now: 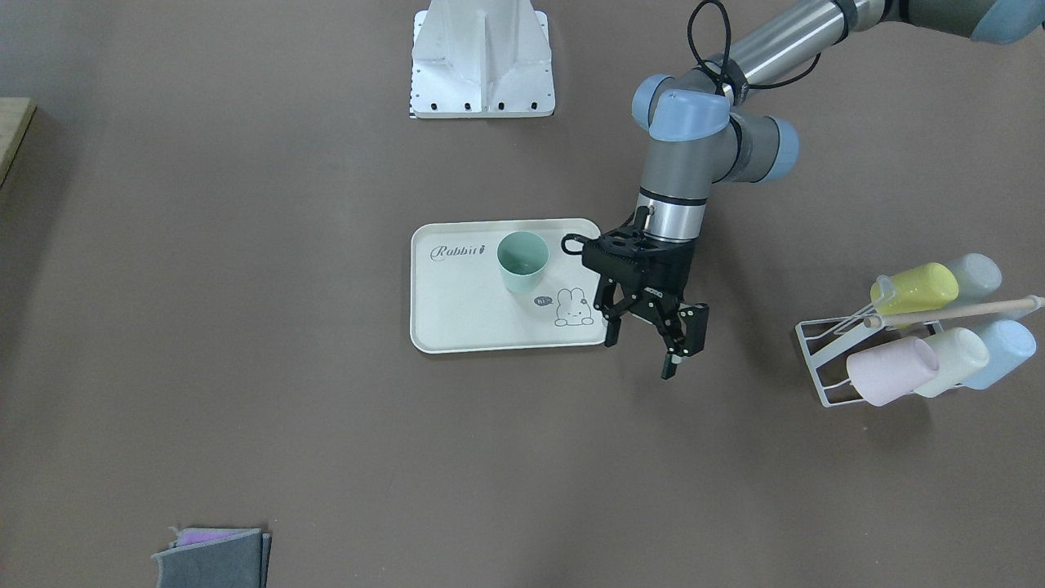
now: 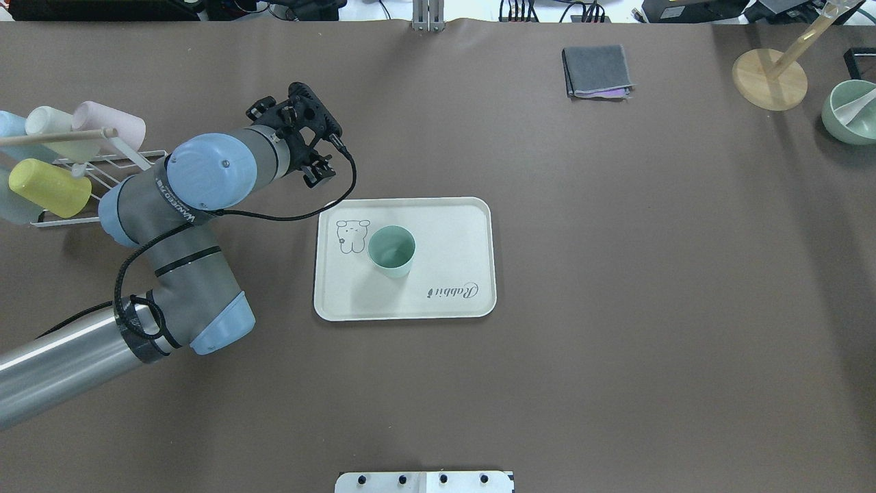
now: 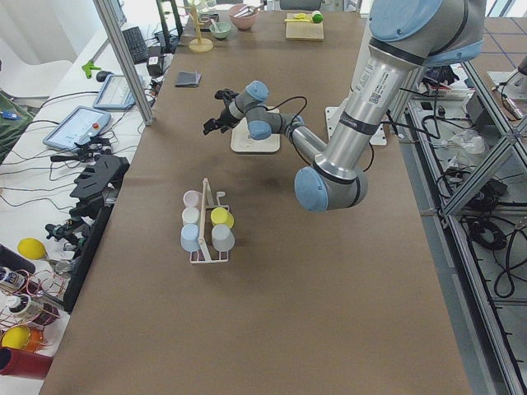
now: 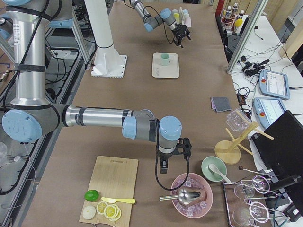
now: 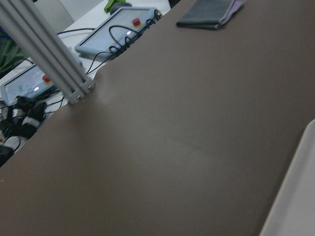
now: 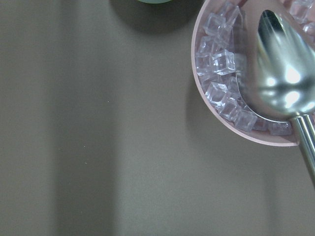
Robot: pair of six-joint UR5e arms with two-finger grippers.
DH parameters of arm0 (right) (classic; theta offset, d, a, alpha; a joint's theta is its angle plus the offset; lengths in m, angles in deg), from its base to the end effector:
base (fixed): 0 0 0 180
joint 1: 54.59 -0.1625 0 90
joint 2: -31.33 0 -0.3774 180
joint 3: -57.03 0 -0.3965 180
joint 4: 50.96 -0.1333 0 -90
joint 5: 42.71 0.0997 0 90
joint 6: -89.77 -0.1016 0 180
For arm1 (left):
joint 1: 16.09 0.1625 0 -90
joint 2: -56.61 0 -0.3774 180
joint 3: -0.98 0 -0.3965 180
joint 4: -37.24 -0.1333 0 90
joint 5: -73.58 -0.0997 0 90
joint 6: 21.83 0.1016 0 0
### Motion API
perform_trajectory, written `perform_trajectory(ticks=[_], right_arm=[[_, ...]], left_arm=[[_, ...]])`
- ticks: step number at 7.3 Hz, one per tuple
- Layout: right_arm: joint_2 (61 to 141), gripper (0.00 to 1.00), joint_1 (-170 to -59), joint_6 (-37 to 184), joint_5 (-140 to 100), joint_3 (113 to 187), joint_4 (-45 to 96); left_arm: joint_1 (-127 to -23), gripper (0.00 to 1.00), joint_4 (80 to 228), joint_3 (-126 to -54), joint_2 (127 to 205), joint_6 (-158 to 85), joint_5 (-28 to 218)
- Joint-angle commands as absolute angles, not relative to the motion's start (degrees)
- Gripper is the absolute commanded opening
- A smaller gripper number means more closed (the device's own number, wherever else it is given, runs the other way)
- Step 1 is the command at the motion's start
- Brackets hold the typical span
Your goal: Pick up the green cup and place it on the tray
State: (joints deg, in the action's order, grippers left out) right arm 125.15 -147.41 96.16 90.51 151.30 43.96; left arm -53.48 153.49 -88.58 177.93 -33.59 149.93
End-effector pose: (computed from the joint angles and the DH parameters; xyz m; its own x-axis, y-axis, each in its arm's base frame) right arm 0.0865 -0.4613 0.6175 0.7262 -0.0222 0.6872 0.0320 0.9995 -0.0015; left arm 0.4396 -0.5339 0.2512 0.8198 0.5709 -0.0458 -0.2698 0.4555 0.8484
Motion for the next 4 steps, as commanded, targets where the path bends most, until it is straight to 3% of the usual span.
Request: perform_trajectory(ticks=[1, 4], right_arm=[[124.8, 1.00, -147.4, 96.1, 91.4, 151.7, 44.0], [124.8, 1.00, -147.3, 96.2, 93.1, 151.3, 43.9]], left_arm=[[-56.1, 0.99, 137.0, -90.5, 178.1, -33.4, 140.2], [-61.0, 0.99, 130.8, -91.5, 177.8, -36.5, 148.0]])
